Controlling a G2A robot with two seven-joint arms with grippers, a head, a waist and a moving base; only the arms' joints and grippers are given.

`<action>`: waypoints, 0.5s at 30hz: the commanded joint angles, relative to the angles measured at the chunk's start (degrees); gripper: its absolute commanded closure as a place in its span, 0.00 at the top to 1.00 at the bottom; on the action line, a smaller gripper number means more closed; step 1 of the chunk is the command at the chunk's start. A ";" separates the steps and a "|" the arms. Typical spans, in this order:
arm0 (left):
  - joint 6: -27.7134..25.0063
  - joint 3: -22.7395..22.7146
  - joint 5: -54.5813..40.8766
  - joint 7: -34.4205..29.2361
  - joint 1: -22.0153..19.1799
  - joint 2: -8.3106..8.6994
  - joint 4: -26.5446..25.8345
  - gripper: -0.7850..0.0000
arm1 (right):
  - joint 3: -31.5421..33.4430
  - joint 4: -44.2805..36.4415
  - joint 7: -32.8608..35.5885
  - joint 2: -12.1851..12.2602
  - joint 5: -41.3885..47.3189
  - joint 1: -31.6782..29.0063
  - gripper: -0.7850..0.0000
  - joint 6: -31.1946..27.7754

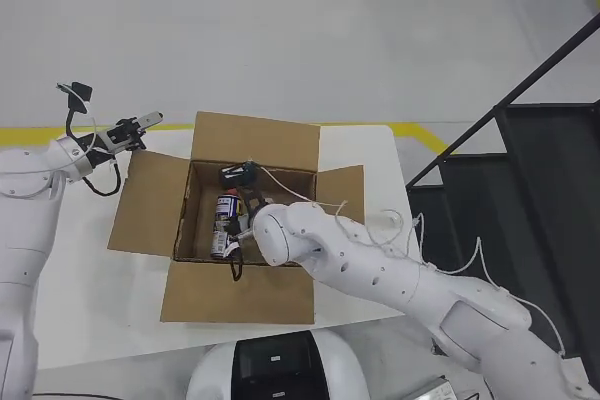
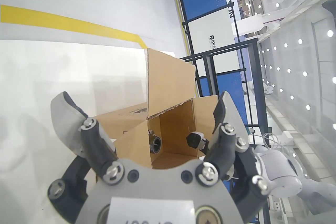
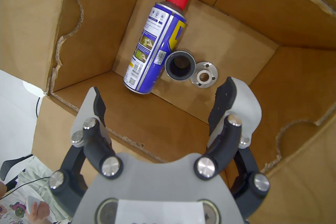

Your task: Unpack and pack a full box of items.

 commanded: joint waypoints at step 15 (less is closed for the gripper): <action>0.00 0.00 -0.03 0.00 0.00 0.00 0.00 1.00 | -7.77 23.48 -6.52 -13.49 7.23 6.67 1.00 -3.98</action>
